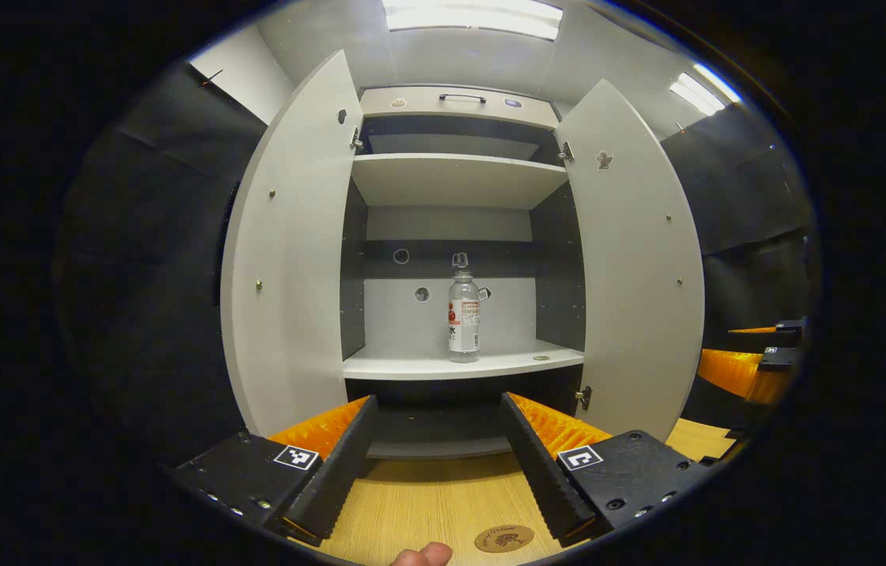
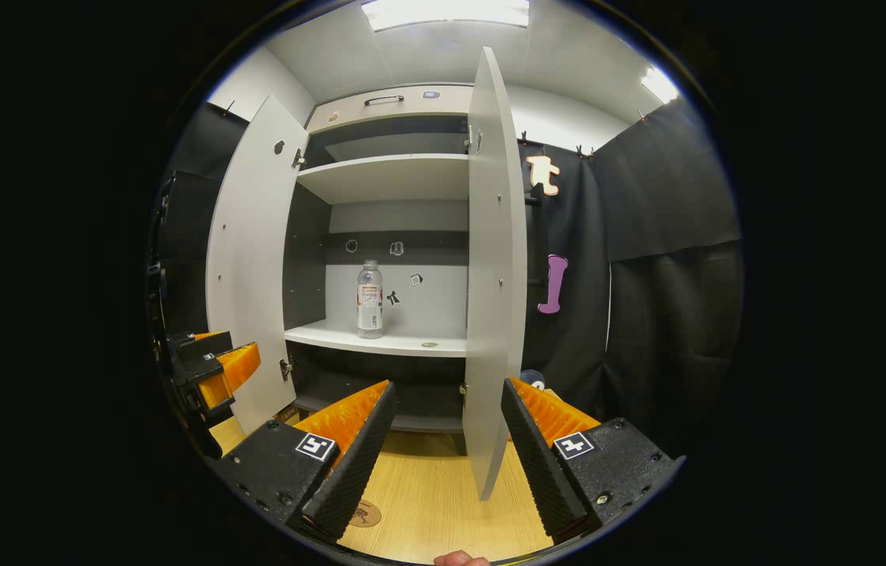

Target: Grasp the bottle in the cabinet with the left hand and place it on the coaster, then close the right door with the right hand and the left door with the left hand.

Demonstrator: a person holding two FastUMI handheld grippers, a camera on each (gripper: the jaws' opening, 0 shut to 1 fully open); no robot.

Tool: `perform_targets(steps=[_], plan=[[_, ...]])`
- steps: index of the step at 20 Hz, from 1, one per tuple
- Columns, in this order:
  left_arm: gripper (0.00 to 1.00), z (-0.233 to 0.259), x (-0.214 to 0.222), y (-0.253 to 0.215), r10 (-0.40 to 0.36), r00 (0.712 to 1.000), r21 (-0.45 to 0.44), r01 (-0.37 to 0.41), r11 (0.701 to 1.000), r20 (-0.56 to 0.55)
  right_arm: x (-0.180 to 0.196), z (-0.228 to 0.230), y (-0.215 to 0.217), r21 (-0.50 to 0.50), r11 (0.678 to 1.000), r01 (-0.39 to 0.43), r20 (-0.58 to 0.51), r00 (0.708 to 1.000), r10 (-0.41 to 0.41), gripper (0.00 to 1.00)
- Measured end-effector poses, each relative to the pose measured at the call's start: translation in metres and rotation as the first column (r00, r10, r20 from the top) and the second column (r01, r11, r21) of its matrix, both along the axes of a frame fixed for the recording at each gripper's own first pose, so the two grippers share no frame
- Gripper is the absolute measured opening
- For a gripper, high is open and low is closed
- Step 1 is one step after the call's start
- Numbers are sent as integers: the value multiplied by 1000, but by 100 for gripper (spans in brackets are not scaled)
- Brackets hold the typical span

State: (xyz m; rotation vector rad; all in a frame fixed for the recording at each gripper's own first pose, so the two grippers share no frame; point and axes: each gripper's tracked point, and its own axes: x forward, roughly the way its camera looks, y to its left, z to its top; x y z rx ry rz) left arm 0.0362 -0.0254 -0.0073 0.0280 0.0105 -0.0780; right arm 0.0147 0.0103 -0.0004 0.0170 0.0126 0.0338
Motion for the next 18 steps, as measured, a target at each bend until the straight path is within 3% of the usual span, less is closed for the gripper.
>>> perform_targets(steps=[5,6,9,11,14,18], plan=[[94,16,54,-23,-74,997,-37,74,997,9,1,-2,-8,10,1000,16,-8,1000,-16,83],[99,21,71,-29,-90,996,-49,91,995,17,1,-2,-10,8,1000,22,-9,1000,-22,83],[94,32,128,-47,-124,992,-104,124,987,13,-2,-2,-14,7,999,34,-9,999,-33,83],[95,36,169,-52,-121,993,-116,121,986,8,-4,-1,-20,-1,999,49,-10,999,-49,83],[94,43,227,-55,-90,996,-65,91,994,18,-7,1,-29,-19,997,78,-11,997,-79,83],[95,46,279,-57,-64,998,-44,65,997,14,-13,-1,-37,-26,994,104,-21,994,-105,83]])
